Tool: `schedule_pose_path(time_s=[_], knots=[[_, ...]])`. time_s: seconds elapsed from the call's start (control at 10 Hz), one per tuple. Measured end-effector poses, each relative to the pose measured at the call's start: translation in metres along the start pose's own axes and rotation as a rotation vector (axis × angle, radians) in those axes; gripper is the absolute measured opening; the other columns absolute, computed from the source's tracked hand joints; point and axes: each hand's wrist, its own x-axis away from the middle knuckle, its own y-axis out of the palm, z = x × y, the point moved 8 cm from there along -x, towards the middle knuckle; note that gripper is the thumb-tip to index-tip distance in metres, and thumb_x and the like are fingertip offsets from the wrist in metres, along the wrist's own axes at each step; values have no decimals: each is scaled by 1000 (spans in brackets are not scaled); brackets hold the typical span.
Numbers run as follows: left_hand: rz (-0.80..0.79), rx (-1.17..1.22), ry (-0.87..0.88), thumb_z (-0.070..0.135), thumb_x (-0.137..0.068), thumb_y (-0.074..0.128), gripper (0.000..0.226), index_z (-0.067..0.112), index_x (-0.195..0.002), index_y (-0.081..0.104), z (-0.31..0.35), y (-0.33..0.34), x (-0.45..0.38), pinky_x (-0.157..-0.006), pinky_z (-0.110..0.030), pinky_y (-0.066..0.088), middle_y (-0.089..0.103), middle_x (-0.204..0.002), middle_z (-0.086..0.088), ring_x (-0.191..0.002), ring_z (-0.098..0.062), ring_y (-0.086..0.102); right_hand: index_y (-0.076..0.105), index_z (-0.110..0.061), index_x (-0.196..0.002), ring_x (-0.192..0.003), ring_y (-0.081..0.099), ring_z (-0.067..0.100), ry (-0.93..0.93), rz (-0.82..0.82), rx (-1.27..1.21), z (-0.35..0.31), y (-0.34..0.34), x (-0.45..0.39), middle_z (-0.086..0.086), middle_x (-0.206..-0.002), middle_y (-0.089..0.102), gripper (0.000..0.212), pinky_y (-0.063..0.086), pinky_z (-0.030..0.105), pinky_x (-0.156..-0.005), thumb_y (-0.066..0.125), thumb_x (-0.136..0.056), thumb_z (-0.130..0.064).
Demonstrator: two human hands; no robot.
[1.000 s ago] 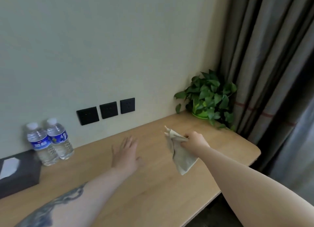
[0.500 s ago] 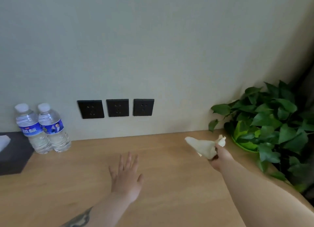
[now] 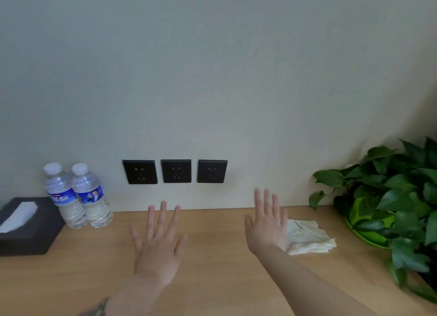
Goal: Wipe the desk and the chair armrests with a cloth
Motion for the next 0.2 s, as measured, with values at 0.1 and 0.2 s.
schedule_pose_path(time_s=[0.1, 0.2], knots=[[159, -46, 63, 63, -81, -16, 61, 41, -135, -36, -2, -75, -17, -108, -63, -17, -45, -144, 8, -133, -20, -42, -32, -31, -140, -135, -34, 17, -220, 164, 158, -64, -59, 8, -4, -147, -33, 66, -14, 49, -114, 17, -98, -42], [229, -74, 86, 61, -82, -9, 63, 41, -136, -34, -5, -140, -23, -107, -65, -15, -43, -145, 7, -133, -22, -41, -32, -31, -140, -134, -37, 19, -264, 285, 205, -100, -111, 24, -4, -146, -37, 63, -15, 51, -113, 11, -96, -47]])
